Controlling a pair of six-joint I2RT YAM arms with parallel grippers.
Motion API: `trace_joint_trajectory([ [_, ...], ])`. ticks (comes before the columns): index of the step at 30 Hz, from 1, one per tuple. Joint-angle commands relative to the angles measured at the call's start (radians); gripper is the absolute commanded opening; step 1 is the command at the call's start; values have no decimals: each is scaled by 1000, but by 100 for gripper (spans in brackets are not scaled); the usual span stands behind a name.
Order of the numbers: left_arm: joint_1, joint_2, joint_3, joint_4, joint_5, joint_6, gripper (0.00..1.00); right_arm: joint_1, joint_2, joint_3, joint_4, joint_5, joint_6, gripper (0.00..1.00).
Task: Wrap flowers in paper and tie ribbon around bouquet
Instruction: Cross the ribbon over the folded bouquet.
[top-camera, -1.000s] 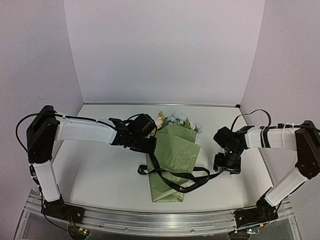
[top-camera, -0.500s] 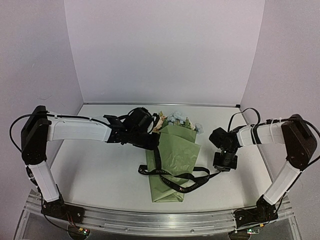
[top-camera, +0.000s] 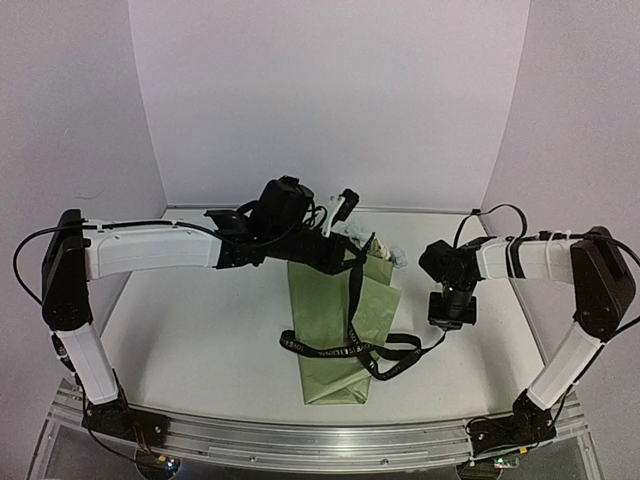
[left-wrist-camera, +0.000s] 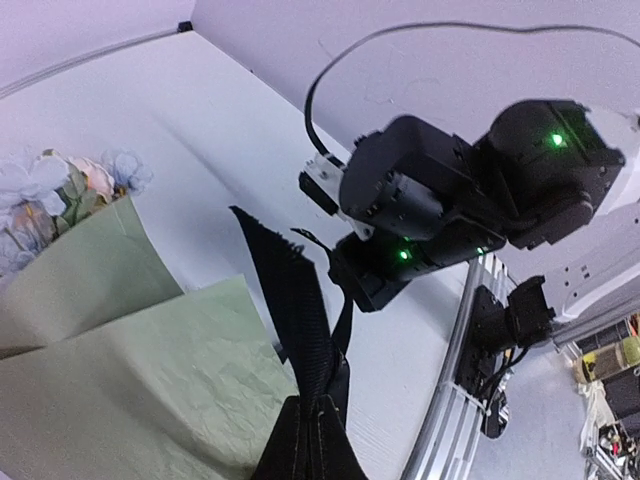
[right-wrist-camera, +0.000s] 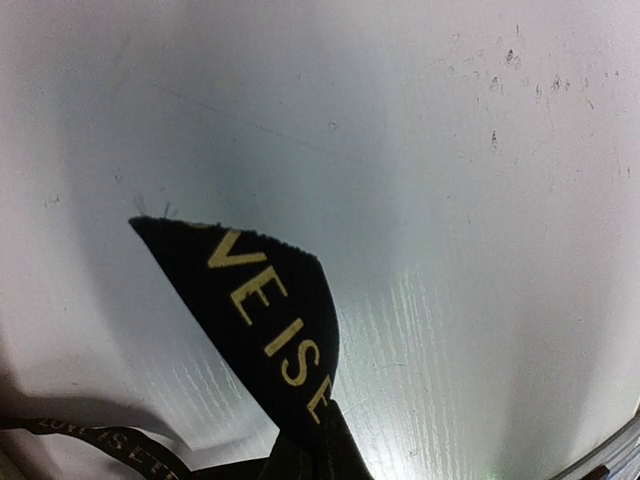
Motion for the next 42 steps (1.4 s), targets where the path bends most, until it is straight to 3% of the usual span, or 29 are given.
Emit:
trace_joint_trajectory([
  [1,95,-50,9,77,-12,-54,0,-22,-37,53,-65,25,-26,0],
  [8,228,-107,-92,167,-30,-169,0,-51,-7,139,-136,5,-46,0],
  [18,372,-201,-289,72,-150,-234,0,-182,89,336,-189,-77,-26,0],
  [23,424,-322,-470,-14,-271,-271,0,-221,143,452,-232,-104,-20,0],
  [26,441,-412,-573,-99,-451,-315,0,-244,169,488,-255,-104,-21,0],
  [34,524,-582,-756,-240,-669,-430,0,-287,151,416,-263,-126,-32,0],
  [42,693,-567,-837,-224,-629,-430,0,-333,75,248,-262,-106,-54,0],
])
